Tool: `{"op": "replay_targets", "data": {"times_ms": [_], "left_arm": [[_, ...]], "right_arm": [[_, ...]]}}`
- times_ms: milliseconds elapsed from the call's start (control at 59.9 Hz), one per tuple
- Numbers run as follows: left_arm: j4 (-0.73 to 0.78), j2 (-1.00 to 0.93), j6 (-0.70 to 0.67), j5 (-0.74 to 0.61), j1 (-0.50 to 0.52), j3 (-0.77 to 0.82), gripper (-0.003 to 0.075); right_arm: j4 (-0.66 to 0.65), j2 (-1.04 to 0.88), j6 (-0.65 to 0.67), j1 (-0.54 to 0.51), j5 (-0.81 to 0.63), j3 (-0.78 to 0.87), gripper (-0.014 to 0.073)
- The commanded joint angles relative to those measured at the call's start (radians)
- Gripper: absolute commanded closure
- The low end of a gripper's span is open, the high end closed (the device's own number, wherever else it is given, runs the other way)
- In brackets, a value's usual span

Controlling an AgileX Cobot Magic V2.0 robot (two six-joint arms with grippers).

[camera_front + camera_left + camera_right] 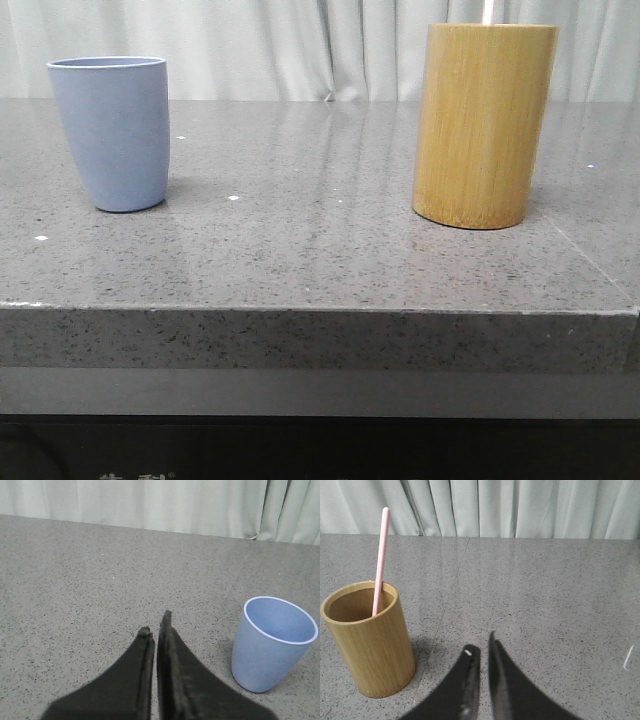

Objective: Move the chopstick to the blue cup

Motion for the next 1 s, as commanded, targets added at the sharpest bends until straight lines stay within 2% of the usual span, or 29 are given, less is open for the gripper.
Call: {"op": "replay_targets", "data": {"times_ms": [0,33,133,167,217,667,734,834,984], "left_arm": [[-0.002,0.008,0.001,-0.086,0.0,-0.035,0.0514],[0.001,0.008,0.001,-0.086,0.0,-0.035,0.0447],[0.004,0.008,0.001,-0.087,0.0,-0.035,0.0165],[0.004,0.008,0.001,-0.089,0.0,-0.035,0.0088],[0.004,0.008,0.001,-0.094,0.0,-0.035,0.0012],[-0.027,0.015,0.001,-0.146,0.0,-0.046,0.0174],[-0.026,0.037,0.017,-0.108,0.0,-0.082,0.0189],[-0.027,0.114,0.113,-0.012,-0.005,-0.19,0.0198],[-0.027,0.271,0.165,0.106,-0.085,-0.386,0.0198]], "right_arm": [[0.003,0.01,-0.005,-0.004,-0.069,-0.036,0.0286],[0.003,0.01,-0.005,-0.004,-0.067,-0.036,0.0221],[0.003,0.01,-0.005,-0.004,-0.067,-0.036,0.0018],[0.003,0.01,-0.005,-0.004,-0.067,-0.036,-0.0019],[0.003,0.01,-0.005,-0.004,-0.067,-0.036,-0.0053],[0.003,0.01,-0.005,-0.004,-0.069,-0.036,-0.0041],[0.003,0.01,-0.005,-0.004,-0.069,-0.036,-0.0041],[0.003,0.01,-0.005,-0.004,-0.069,-0.036,-0.0041],[0.003,0.01,-0.005,-0.004,-0.069,-0.035,-0.0041]]}}
